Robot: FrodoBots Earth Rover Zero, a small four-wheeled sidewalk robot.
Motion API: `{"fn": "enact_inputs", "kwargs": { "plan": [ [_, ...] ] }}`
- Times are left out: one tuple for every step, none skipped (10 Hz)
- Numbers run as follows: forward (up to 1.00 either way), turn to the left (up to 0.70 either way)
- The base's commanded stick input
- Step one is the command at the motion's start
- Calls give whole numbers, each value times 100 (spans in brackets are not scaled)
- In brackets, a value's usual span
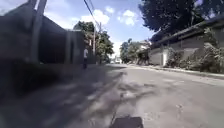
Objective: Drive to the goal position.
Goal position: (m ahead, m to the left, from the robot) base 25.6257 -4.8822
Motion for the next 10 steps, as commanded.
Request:
{"fn": "enact_inputs", "kwargs": {
  "plan": [
    [100,-3],
    [100,-2],
    [100,-2],
    [100,-3],
    [100,-2],
    [100,-2],
    [100,-4],
    [100,-15],
    [100,-31],
    [100,-40]
  ]
}}
